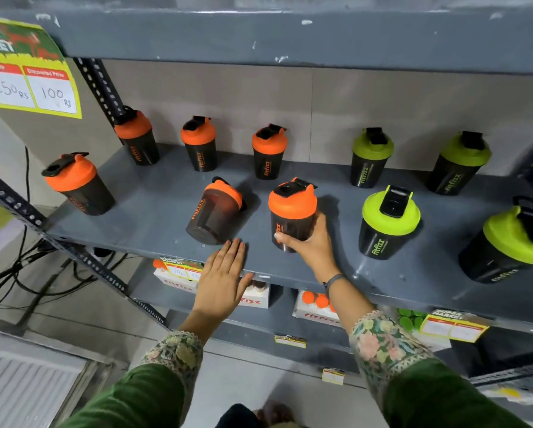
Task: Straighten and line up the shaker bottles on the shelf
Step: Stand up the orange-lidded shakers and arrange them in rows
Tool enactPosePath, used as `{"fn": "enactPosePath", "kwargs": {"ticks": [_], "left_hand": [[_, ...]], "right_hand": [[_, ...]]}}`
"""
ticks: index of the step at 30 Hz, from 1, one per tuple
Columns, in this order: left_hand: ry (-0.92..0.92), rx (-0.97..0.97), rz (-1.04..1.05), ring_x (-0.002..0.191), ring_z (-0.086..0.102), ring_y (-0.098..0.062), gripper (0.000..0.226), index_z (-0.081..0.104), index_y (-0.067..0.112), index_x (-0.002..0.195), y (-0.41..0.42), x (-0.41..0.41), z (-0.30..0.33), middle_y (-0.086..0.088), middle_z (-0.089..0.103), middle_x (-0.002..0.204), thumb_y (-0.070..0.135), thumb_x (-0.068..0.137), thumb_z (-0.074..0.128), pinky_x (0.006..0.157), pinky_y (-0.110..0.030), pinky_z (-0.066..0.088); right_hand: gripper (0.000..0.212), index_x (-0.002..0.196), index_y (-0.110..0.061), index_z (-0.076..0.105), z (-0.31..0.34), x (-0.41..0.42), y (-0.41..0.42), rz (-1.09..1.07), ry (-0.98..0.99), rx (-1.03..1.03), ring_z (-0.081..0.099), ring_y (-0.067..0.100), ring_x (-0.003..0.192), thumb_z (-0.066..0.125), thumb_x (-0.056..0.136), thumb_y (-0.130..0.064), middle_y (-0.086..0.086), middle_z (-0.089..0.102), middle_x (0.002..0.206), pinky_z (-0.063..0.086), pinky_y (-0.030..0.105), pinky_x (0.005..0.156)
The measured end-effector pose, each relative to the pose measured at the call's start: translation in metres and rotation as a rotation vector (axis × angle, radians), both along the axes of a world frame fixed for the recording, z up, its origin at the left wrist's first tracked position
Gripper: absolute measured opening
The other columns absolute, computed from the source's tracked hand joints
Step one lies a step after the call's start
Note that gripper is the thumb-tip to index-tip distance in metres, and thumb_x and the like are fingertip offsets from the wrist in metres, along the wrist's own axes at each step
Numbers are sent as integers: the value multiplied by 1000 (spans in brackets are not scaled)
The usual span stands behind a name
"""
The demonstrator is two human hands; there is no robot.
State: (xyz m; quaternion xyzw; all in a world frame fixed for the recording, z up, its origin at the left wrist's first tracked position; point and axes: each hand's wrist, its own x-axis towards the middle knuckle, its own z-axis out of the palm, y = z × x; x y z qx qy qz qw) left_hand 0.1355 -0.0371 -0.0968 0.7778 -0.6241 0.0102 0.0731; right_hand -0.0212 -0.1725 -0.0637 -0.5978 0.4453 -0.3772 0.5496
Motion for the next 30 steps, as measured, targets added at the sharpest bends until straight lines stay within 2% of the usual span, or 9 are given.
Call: {"fn": "enactPosePath", "kwargs": {"ticks": [3,6,11,16,19,24,27,28,30], "left_hand": [[0,-1,17,130,42,-28,70,40,7,139,-1,-3,3,-12,44,143,54,95,11,107,-34,16],[5,-13,25,131,41,-28,70,40,7,139,0,-5,1,-12,44,143,54,95,12,107,-34,16],[22,-39,51,131,41,-30,68,41,8,138,-1,-8,-3,-13,43,143,54,95,16,109,-35,14],[13,-55,54,131,40,-29,69,40,8,138,-1,-8,-3,-12,43,144,54,94,16,110,-36,17],[10,-49,58,133,38,-28,69,39,9,139,-1,-9,-5,-11,42,145,55,94,14,110,-40,22],[31,-113,37,126,47,-31,68,46,6,134,3,-8,1,-13,50,138,52,96,12,108,-41,29],[23,-279,91,108,52,-31,57,54,8,126,16,-3,6,-13,60,123,44,97,20,90,-41,33],[24,-341,156,103,49,-30,52,55,9,123,21,4,7,-14,61,119,41,96,26,85,-41,32],[38,-420,308,98,45,-29,45,56,9,119,31,28,11,-15,61,117,37,91,34,81,-41,31]], "right_hand": [[62,118,-15,56,17,-9,3,39,-99,223,64,16,106,80,65,-38,5,68,119,49,38,99],[38,106,-20,63,39,-28,14,121,-199,439,66,13,100,69,76,-43,1,71,110,51,36,95],[68,114,-15,61,70,-58,40,153,-401,642,70,15,93,72,56,-49,5,73,107,56,27,67],[82,118,-11,57,88,-67,56,140,-515,718,68,23,102,75,46,-45,10,70,113,58,31,63],[80,121,-10,54,93,-66,58,126,-522,722,68,22,99,74,50,-42,11,69,115,57,28,60],[74,114,-10,59,90,-60,59,135,-479,696,68,21,95,73,49,-44,10,69,110,56,27,57],[65,113,-9,60,86,-55,59,140,-464,701,68,21,94,71,56,-40,10,70,108,57,26,58],[64,113,-9,60,83,-51,58,145,-449,706,67,22,97,71,58,-40,11,70,110,59,28,61],[80,119,-7,59,80,-40,60,170,-381,703,65,25,106,79,51,-45,12,68,118,60,34,78]]}}
